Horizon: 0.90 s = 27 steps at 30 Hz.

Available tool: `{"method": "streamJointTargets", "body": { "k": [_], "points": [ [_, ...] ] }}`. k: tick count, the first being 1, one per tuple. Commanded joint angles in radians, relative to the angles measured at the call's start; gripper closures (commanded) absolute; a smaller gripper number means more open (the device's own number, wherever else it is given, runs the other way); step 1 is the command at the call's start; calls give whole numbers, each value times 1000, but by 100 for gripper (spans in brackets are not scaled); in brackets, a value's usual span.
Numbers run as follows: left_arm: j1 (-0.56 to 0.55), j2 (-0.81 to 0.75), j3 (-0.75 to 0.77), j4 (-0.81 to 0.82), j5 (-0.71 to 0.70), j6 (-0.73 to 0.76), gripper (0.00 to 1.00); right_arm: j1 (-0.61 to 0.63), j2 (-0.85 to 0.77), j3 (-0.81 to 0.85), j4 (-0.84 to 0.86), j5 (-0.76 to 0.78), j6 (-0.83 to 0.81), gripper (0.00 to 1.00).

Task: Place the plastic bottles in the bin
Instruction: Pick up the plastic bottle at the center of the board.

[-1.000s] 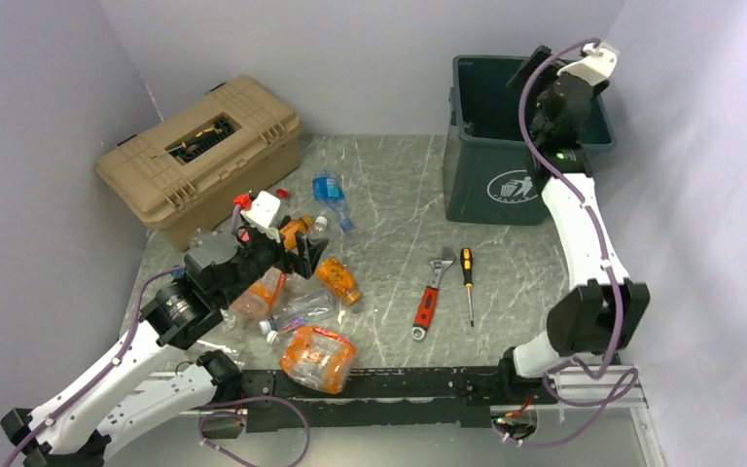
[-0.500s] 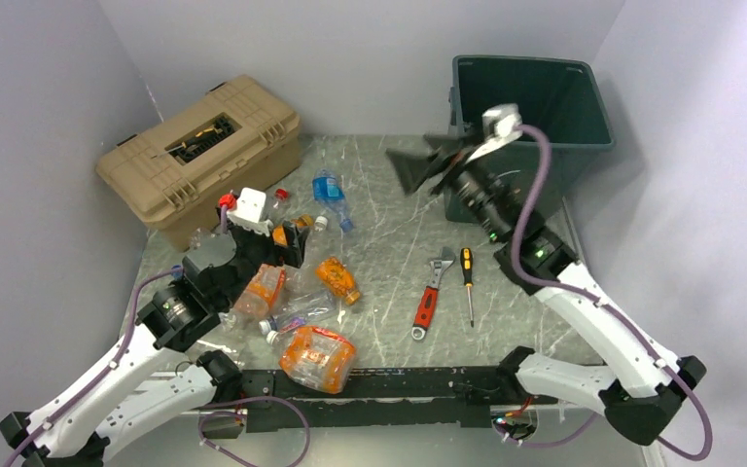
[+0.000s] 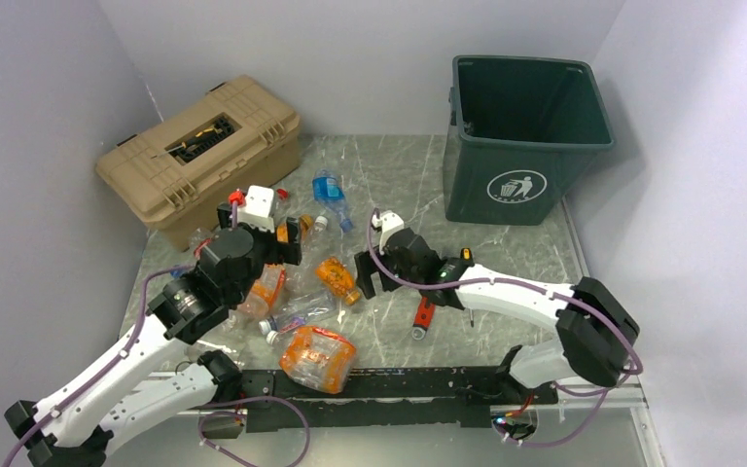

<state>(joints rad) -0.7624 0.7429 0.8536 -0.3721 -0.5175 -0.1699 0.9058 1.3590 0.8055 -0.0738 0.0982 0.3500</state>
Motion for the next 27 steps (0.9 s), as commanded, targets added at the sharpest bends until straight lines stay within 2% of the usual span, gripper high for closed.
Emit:
{"method": "streamJointTargets", "body": {
  "k": [1, 8, 16, 27],
  "points": [
    [5, -22, 27, 19, -13, 1, 2, 1, 38, -58, 180, -60, 33, 3],
    [3, -5, 31, 14, 10, 4, 2, 45, 85, -148, 307, -151, 28, 5],
    [4, 16, 39, 5, 46, 7, 3, 59, 190, -117, 342, -154, -1, 6],
    [2, 21, 39, 5, 53, 16, 3, 77, 287, -88, 391, -100, -32, 17]
  ]
}}
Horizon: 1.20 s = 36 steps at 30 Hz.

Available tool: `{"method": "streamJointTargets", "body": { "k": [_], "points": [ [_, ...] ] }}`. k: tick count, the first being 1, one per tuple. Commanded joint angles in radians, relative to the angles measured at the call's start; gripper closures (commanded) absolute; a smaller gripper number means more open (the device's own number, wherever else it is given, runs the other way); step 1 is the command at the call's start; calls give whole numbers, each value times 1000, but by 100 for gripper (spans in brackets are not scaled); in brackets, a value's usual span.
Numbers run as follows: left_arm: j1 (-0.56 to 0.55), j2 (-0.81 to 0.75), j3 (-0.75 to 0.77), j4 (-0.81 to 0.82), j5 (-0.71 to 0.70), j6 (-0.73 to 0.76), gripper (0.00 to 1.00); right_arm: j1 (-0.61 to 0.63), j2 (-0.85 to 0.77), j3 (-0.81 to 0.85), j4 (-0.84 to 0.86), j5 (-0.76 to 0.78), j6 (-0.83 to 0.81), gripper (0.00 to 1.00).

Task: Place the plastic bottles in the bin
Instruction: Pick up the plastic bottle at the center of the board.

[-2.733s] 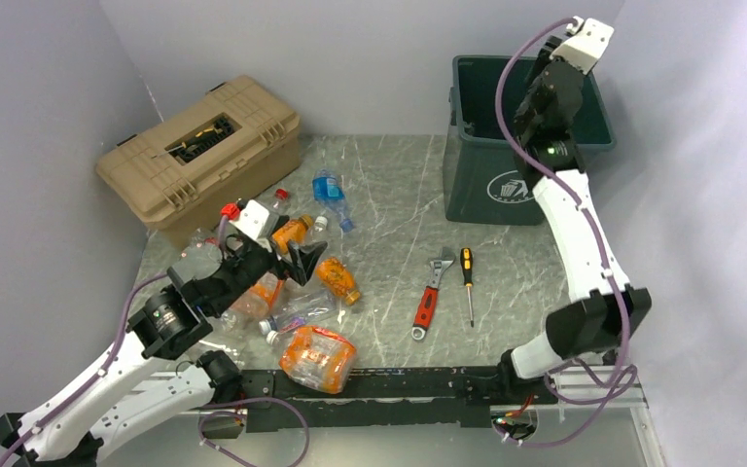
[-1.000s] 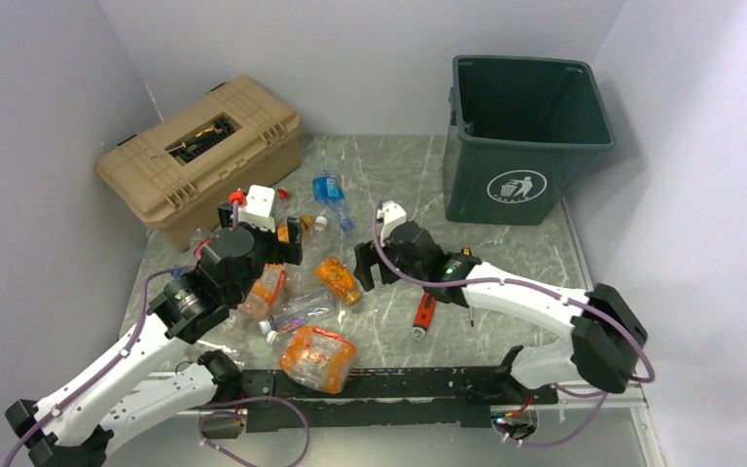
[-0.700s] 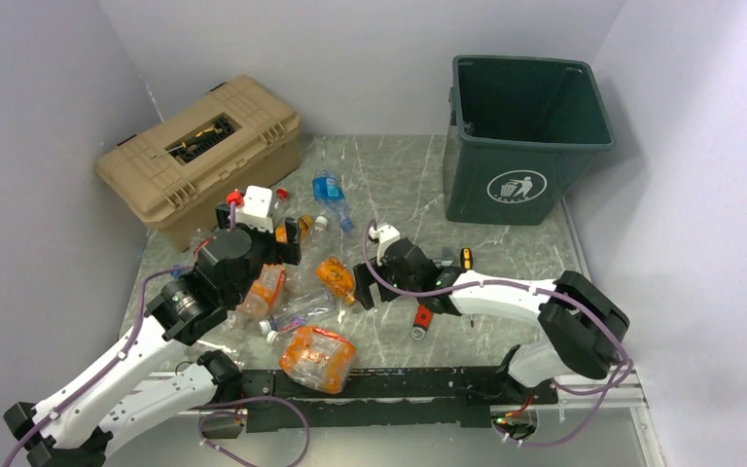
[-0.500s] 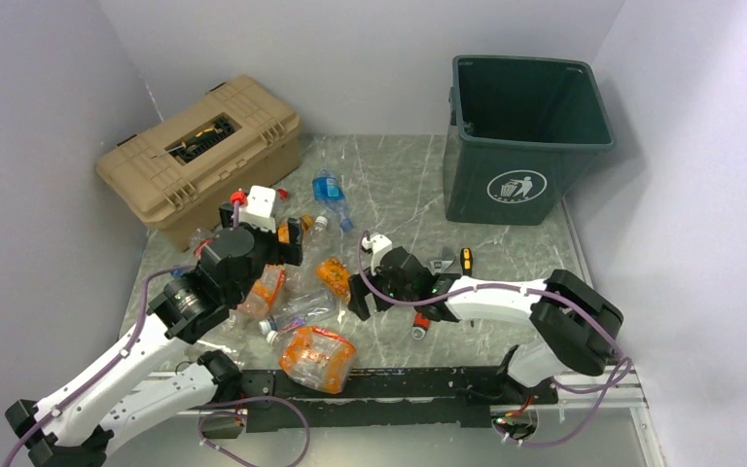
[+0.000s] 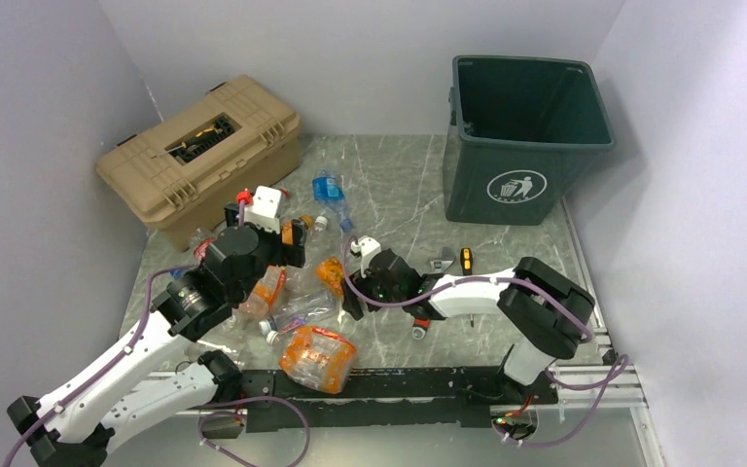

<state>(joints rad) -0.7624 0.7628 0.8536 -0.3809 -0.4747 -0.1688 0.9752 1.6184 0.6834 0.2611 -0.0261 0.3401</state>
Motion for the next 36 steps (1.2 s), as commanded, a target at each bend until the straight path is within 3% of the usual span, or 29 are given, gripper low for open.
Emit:
{"method": "streamJointTargets", "body": {
  "k": [1, 6, 17, 24, 29, 33, 36],
  "points": [
    [2, 1, 39, 13, 10, 14, 3, 9, 37, 41, 54, 24, -26, 17],
    [3, 1, 38, 13, 5, 13, 4, 18, 75, 58, 63, 61, -46, 23],
    [3, -4, 41, 11, 8, 18, 5, 35, 104, 11, 120, 79, -34, 56],
    [1, -16, 33, 20, 1, 19, 5, 48, -58, -49, 61, 166, -25, 77],
    [0, -39, 23, 41, -4, 33, 5, 49, -318, -60, -168, 189, -3, 100],
    [0, -79, -2, 91, 44, 66, 3, 50, -471, 40, -477, 121, 21, 100],
    [0, -118, -32, 154, 214, 93, 2, 51, -527, 175, -752, 95, 23, 100]
  ]
}}
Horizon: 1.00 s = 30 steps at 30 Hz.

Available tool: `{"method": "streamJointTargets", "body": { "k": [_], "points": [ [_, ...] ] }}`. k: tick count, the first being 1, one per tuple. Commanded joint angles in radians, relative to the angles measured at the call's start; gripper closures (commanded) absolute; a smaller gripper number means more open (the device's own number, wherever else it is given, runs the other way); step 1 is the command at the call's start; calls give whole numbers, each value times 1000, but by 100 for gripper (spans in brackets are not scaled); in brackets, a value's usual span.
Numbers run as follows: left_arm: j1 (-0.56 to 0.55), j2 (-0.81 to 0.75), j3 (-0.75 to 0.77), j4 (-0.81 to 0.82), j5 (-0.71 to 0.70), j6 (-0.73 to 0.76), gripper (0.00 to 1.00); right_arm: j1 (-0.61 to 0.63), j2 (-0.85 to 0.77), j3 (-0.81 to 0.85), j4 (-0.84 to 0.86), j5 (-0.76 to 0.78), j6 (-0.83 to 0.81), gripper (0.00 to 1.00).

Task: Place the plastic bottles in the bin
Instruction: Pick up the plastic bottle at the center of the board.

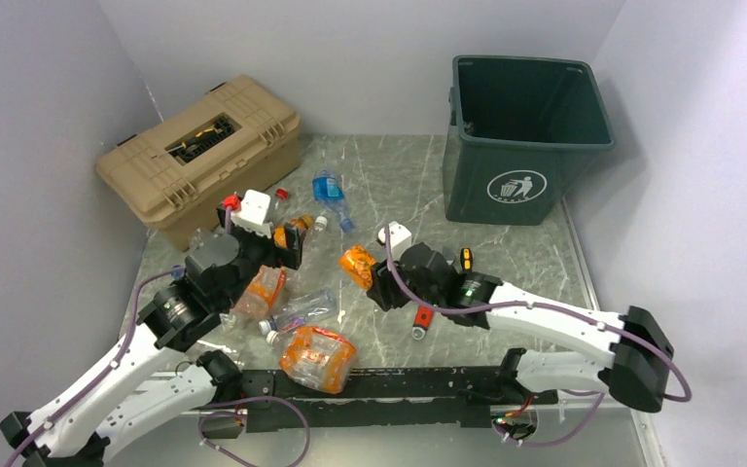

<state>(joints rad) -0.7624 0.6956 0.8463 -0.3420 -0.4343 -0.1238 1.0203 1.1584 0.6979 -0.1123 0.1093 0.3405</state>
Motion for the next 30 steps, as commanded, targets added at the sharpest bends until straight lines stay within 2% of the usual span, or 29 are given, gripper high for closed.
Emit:
{"method": "streamJointTargets", "body": {
  "k": [1, 3, 6, 9, 14, 18, 22, 30],
  "points": [
    [0, -59, -33, 142, 274, 70, 2, 5, -82, 208, -468, -41, 18, 100],
    [-1, -55, -33, 169, 537, 127, 2, 6, -115, 294, -618, -44, 12, 100],
    [-1, -15, 31, 99, 895, 207, 2, 6, -149, 409, -798, -58, 4, 100],
    [-1, 39, 99, 5, 1017, 294, 4, 6, -162, 473, -920, -70, -9, 100],
    [-39, 78, 120, -118, 908, 600, 4, 6, -155, 520, -1000, -91, -65, 100],
    [-110, 104, 72, -87, 721, 855, 3, 5, -143, 515, -926, -139, -121, 100],
    [-143, 164, 100, -104, 709, 930, 4, 6, -96, 567, -890, -167, -158, 100],
    [-290, 253, 125, -143, 532, 1030, 4, 6, 20, 662, -888, -197, -209, 100]
  ]
}}
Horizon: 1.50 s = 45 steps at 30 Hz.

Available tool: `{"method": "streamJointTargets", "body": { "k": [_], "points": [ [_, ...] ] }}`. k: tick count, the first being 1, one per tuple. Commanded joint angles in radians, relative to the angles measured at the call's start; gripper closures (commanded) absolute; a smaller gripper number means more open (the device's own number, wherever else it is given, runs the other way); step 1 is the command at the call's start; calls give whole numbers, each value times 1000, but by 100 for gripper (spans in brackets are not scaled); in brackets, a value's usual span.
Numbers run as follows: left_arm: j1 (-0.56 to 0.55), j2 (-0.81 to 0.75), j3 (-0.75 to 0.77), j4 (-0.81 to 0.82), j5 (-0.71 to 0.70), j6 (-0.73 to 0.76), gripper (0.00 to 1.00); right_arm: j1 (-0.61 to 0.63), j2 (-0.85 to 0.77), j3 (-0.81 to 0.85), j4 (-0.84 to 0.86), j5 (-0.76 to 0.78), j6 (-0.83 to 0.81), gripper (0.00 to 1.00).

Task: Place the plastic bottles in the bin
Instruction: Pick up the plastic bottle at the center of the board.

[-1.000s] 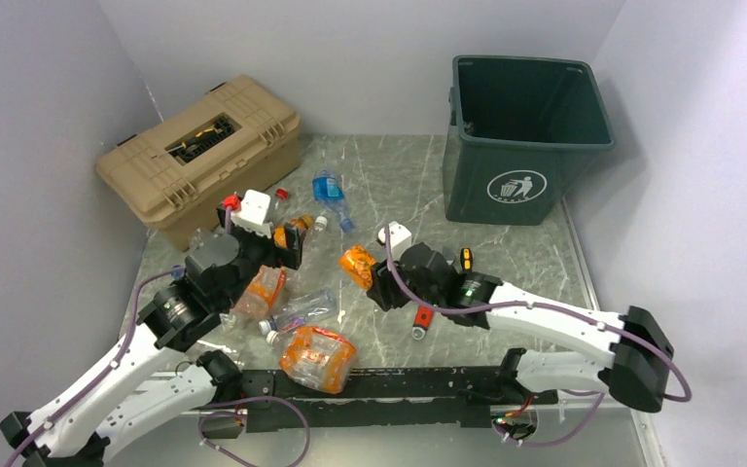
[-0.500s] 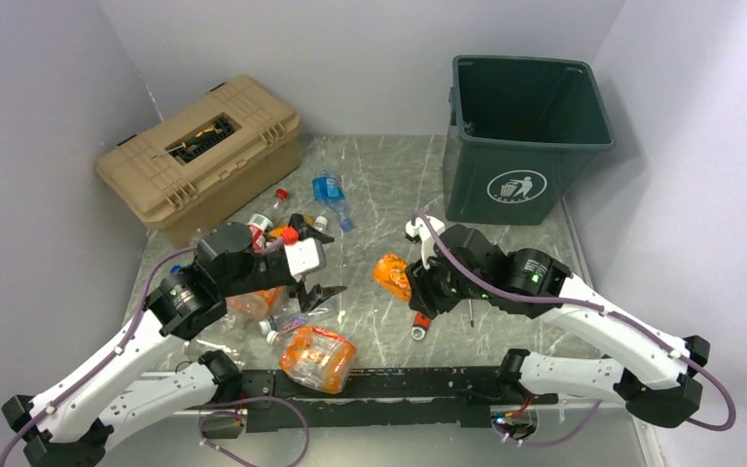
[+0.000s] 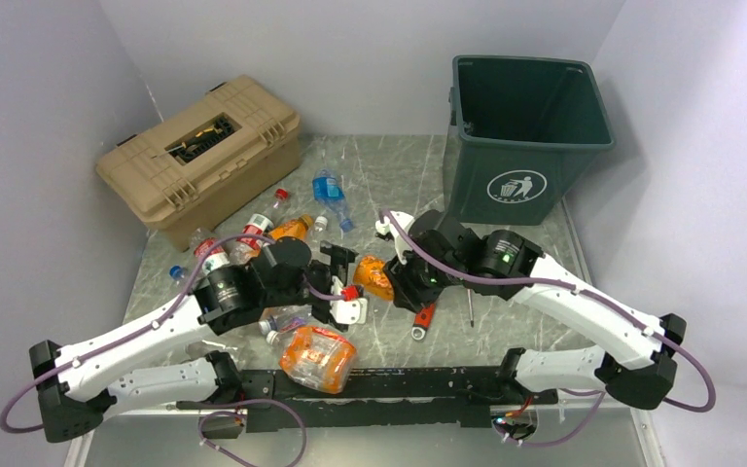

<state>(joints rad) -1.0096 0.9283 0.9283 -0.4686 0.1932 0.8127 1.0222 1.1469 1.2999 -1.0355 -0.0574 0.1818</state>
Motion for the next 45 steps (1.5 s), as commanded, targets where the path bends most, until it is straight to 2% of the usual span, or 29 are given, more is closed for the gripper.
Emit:
{"method": "streamJointTargets", "body": {
  "k": [1, 14, 17, 19, 22, 31, 33, 38, 40, 44, 45],
  "points": [
    [-50, 24, 43, -13, -100, 100, 4, 4, 42, 67, 29, -26, -56, 100],
    [-169, 102, 18, 88, -257, 197, 4, 4, 122, 118, 31, -45, -77, 100],
    [-173, 116, 8, 96, -283, 197, 10, 4, 117, 118, 42, -53, -72, 100],
    [-175, 121, 10, 97, -306, 191, 18, 4, 114, 120, 40, -55, -72, 100],
    [-176, 112, 10, 113, -288, 174, 25, 4, 115, 122, 40, -59, -69, 100],
    [-195, 156, 16, 102, -273, 140, 20, 4, 107, 161, 54, -89, -55, 100],
    [-198, 155, 9, 113, -266, 132, 24, 4, 107, 161, 57, -92, -51, 100],
    [-205, 154, 3, 123, -258, 113, 53, 4, 103, 156, 67, -99, -44, 100],
    [-205, 151, -2, 127, -259, 106, 59, 4, 106, 161, 68, -105, -43, 100],
    [-205, 140, -6, 142, -275, 84, 59, 4, 95, 180, 72, -105, -37, 44],
    [-205, 135, -7, 146, -279, 73, 59, 4, 87, 186, 75, -95, -33, 38]
  ]
}}
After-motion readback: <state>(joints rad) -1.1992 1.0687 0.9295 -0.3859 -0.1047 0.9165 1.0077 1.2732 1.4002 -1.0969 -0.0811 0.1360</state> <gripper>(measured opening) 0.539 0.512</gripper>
